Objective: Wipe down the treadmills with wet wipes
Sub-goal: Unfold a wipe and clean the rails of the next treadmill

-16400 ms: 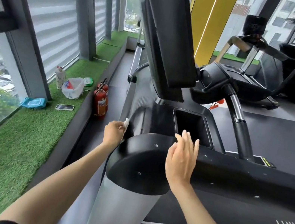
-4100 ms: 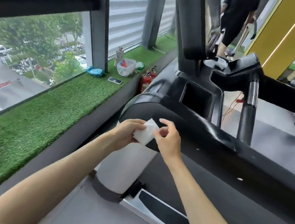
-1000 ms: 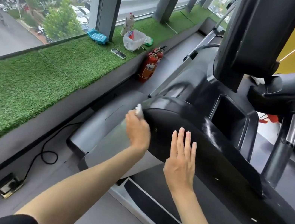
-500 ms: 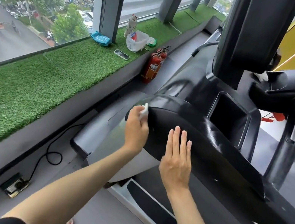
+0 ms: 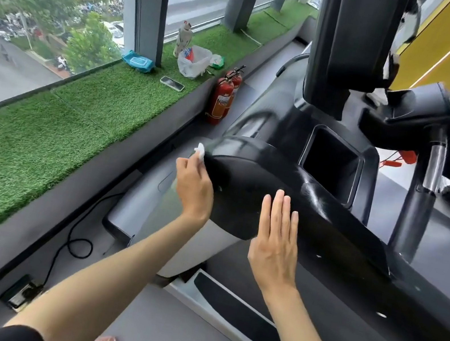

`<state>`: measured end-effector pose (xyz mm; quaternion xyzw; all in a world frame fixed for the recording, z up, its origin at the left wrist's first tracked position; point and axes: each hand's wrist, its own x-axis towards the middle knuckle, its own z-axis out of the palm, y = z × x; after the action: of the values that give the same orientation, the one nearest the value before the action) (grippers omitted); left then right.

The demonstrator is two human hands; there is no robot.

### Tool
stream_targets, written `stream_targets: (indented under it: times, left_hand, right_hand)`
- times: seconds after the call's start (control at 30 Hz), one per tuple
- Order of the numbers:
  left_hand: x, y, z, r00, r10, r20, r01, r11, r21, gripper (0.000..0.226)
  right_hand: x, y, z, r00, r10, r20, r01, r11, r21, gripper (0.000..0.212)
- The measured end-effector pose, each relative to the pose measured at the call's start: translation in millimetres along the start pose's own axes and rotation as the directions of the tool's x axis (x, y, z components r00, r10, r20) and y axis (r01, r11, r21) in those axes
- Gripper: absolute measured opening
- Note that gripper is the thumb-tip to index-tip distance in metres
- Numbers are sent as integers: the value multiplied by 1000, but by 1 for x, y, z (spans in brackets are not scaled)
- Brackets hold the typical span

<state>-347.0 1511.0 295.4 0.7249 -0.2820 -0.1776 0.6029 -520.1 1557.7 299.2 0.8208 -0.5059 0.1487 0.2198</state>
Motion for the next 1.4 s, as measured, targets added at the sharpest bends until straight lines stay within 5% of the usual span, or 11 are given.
stream_targets:
  times: [0.17,0.3,0.4,0.5,0.57,0.67,0.73,0.8,0.97,1.17,1.4]
  left_hand:
    - [-32,3,3,651,698,298,-734,679,15,36]
    - [0,-6,0,930,366,18,-366,929,54,46]
    - [-17,6,9,938,340,64,-344,936,75,37]
    - [-45,22,11,741,615,269,-623,779,-64,13]
    - [-44,10,13,563,774,291,-801,597,-39,32]
    - [-20,-15,11,816,565,125,-575,816,61,51]
    - [-8,-19,3,989,130,-66,-131,991,-9,45]
    - [-4,-22,0,984,-144,-104,139,989,-48,38]
    - [-42,-15,6,912,392,118,-395,919,1,52]
    - [-11,-46,-1,998,-11,-59,11,1000,4,47]
    - [-66,-41,4,833,470,292,-493,870,6,28]
  right_hand:
    - [0,5,3,999,30,-17,-31,999,-24,83]
    - [0,0,3,999,39,-13,-40,998,-46,72]
    - [2,-4,3,998,60,-9,-61,997,-42,67]
    - [3,-5,4,997,69,-24,-70,997,-38,73]
    - [2,-5,4,997,68,-20,-69,997,-32,77]
    - [1,-2,5,999,42,-19,-42,998,-48,72]
    - [2,-3,5,999,46,-19,-47,998,-51,69]
    - [2,-5,5,998,64,-22,-65,996,-55,69]
    - [5,-14,9,992,121,30,-118,990,-76,72]
    - [5,-16,12,985,143,92,-132,985,-114,70]
    - [7,-21,12,979,169,111,-154,980,-128,67]
